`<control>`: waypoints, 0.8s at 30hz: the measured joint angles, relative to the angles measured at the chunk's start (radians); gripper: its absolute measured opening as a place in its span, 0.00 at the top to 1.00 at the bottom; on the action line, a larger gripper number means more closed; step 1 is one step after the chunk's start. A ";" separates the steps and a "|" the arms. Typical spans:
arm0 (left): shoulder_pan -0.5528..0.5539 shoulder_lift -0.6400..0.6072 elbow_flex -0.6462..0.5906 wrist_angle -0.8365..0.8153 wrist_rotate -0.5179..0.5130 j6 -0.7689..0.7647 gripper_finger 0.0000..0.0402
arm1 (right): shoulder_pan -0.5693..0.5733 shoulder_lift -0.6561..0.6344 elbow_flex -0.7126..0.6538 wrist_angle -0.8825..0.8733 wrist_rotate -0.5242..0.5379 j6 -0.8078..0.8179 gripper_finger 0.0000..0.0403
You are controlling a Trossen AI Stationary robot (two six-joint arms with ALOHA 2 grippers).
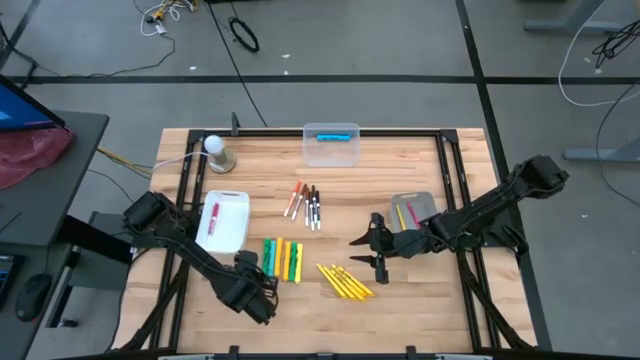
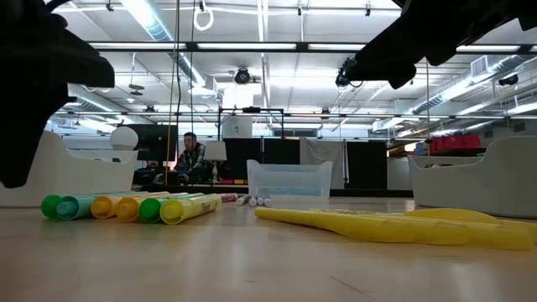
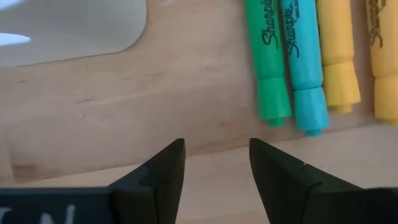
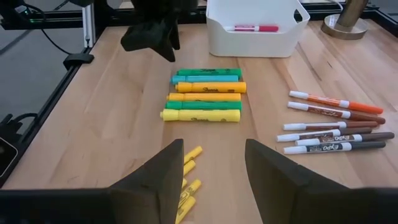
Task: Pick & Place Markers
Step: Put the green highlighter pen into the transparent bin
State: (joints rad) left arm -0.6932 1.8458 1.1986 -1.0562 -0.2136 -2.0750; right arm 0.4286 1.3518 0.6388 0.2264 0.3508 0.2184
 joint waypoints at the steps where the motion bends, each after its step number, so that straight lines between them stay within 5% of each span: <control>1: 0.002 0.000 -0.001 0.000 -0.003 -0.007 0.52 | 0.000 0.000 0.000 0.000 0.000 0.000 0.57; 24: 0.041 0.000 -0.002 0.025 -0.235 -0.034 0.55 | 0.000 0.000 0.000 0.004 0.000 -0.001 0.57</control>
State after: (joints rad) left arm -0.6518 1.8458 1.1965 -1.0310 -0.4487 -2.1090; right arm 0.4286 1.3518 0.6388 0.2306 0.3508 0.2173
